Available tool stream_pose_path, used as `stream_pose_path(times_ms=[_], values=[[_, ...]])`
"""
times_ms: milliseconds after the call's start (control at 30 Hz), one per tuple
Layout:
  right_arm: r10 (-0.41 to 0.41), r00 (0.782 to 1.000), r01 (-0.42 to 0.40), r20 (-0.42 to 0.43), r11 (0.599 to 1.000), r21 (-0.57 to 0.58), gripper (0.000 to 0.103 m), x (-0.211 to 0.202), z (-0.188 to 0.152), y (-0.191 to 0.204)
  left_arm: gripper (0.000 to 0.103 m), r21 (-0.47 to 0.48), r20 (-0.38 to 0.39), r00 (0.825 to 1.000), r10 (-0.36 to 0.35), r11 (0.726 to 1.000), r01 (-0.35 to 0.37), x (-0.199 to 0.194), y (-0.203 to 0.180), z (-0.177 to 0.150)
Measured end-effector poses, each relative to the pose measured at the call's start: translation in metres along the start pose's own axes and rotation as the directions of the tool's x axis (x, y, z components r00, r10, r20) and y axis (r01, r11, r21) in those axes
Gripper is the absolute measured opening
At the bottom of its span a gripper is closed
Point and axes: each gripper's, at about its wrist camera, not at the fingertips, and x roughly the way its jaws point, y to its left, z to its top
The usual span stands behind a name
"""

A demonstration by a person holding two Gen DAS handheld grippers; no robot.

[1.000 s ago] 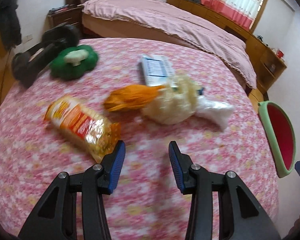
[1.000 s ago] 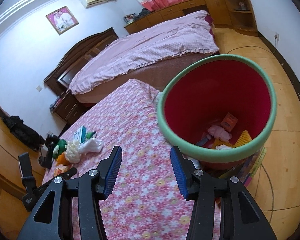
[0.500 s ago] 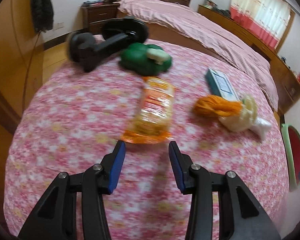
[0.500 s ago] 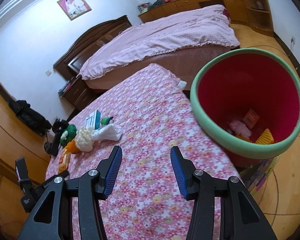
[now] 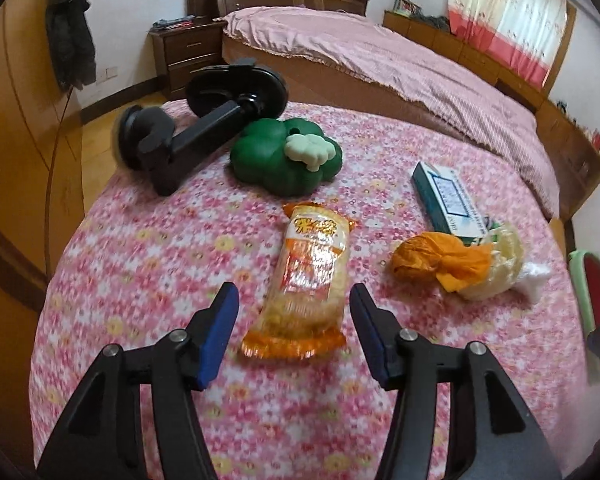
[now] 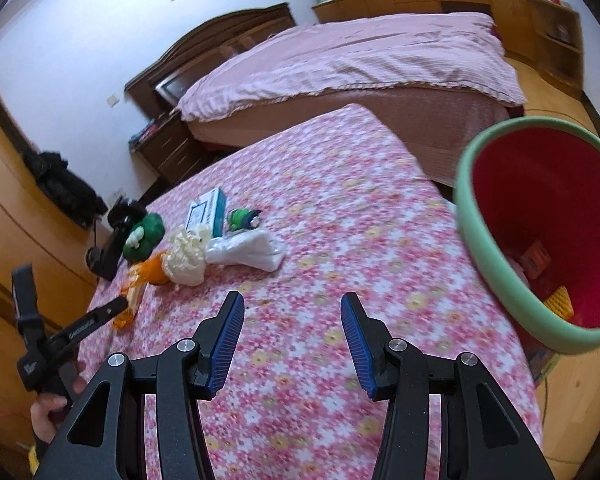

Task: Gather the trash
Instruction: 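Grasp the yellow snack bag with the left gripper while the right grasps the plastic bag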

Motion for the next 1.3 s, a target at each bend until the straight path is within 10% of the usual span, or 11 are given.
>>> stream_pose_path(times_ms=[200, 933, 1067, 1300], values=[[-0.001, 1.000, 0.000, -0.024, 0.999, -0.048, 0.067, 0.033, 0.008, 0.021, 0.058, 0.003, 0.013, 1.000, 0.000, 1.000, 0.000, 0.019, -0.002, 0.006], [-0.133, 0.991, 0.130, -0.007, 0.977, -0.172, 0.075, 0.123, 0.034, 0.059, 0.041, -0.009, 0.071, 0.996, -0.058, 0.998, 0.058, 0.020, 0.006, 0.005], [-0.165, 0.986, 0.165, 0.016, 0.971, -0.172, 0.048, 0.123, 0.033, 0.057, 0.040, -0.010, 0.073, 0.995, -0.064, 0.998, 0.065, 0.020, 0.006, 0.005], [-0.144, 0.989, 0.145, 0.012, 0.978, -0.151, 0.030, 0.115, 0.032, 0.047, 0.039, -0.003, 0.087, 0.992, -0.094, 0.996, 0.094, 0.016, 0.004, 0.003]])
